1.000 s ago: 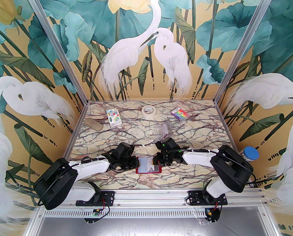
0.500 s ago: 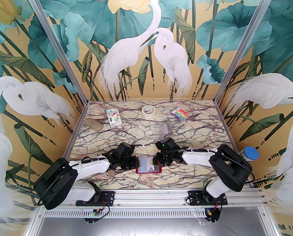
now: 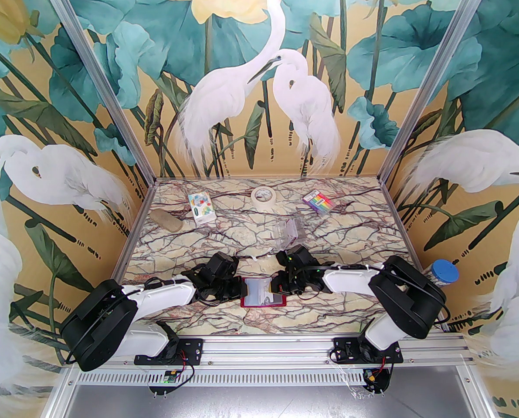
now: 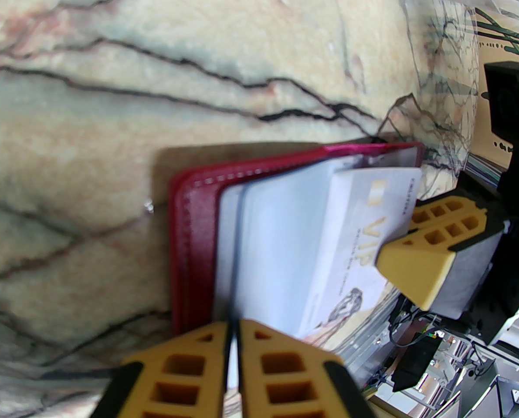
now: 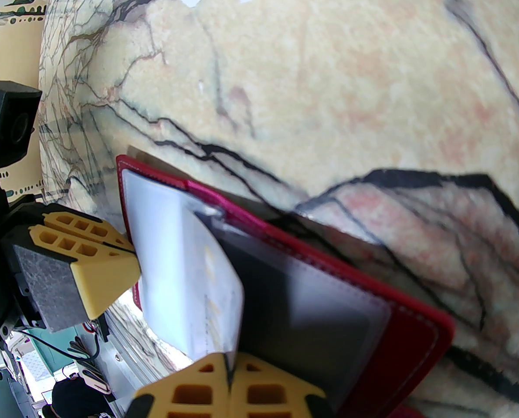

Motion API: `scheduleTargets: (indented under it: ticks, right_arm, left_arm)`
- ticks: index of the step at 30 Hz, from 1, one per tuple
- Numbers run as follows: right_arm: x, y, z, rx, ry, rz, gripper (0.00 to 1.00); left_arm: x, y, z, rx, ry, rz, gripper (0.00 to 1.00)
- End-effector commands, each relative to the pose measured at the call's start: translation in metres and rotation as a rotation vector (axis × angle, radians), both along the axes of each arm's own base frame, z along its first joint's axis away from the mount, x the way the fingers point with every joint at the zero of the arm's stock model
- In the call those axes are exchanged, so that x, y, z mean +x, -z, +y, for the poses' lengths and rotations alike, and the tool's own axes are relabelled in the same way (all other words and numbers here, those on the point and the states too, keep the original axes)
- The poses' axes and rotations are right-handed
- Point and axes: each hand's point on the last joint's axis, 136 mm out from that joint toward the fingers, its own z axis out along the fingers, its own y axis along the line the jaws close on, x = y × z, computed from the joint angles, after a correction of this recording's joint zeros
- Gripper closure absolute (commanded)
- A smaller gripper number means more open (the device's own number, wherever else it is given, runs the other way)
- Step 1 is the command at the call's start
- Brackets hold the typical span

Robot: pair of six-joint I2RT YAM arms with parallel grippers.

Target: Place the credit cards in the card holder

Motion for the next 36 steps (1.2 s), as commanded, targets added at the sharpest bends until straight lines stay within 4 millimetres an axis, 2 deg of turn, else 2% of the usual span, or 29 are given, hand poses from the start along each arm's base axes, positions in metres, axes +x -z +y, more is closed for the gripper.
scheduleTargets:
  ticks: [1,13,22,32,36]
  right_arm:
    - [-0.008,0.023,-0.017,-0.104,0.041,0.033,1.00]
    - [-0.011,0.025,-0.016,-0.109,0.045,0.044,1.00]
    - [-0.007,0.011,-0.015,-0.109,0.035,0.020,1.00]
    - [-0.005,0.006,-0.015,-0.129,0.022,0.014,0.80]
    - [-0.005,0.006,-0.013,-0.124,0.021,0.020,0.79]
  left_arm:
    - [-0.012,0.024,0.021,0.128,-0.010,0.048,0.88]
    - [-0.014,0.027,0.024,0.141,-0.014,0.055,0.89]
    - [-0.013,0.026,0.023,0.144,-0.007,0.053,0.89]
    - [-0.014,0.027,0.024,0.149,-0.004,0.055,0.89]
    - [-0.014,0.028,0.024,0.151,-0.004,0.057,0.89]
